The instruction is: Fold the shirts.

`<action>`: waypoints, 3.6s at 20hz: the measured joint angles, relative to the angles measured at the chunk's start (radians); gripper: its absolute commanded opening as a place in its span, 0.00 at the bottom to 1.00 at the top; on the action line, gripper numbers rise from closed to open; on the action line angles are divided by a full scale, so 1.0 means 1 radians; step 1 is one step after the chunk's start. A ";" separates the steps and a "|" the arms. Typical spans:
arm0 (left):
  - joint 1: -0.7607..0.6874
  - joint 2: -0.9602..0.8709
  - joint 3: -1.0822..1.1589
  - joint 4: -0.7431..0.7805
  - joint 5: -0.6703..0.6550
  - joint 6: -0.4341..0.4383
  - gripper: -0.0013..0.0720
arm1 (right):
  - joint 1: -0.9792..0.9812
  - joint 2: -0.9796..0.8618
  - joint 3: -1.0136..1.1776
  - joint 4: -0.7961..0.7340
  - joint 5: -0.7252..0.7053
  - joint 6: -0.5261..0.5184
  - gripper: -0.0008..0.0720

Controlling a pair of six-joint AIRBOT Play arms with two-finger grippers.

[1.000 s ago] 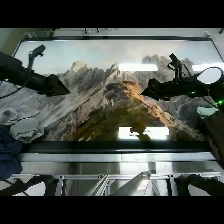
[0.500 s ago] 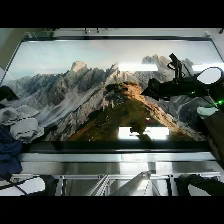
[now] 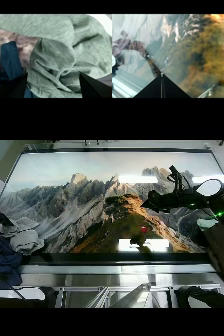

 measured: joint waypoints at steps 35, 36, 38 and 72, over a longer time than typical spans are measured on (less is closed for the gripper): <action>-1.041 0.140 0.000 -0.202 0.323 0.116 0.75 | -0.117 -0.055 0.002 -0.003 0.214 -0.134 0.83; -1.006 0.176 -0.092 -0.231 0.297 0.112 0.75 | -0.121 -0.080 0.002 -0.004 0.203 -0.132 0.83; -0.932 0.245 -0.269 -0.370 0.200 0.106 1.00 | -0.130 -0.149 0.002 -0.006 0.174 -0.132 0.83; -0.847 0.434 0.211 -0.790 0.263 0.113 0.04 | -0.406 0.392 0.002 0.607 0.048 -0.600 0.03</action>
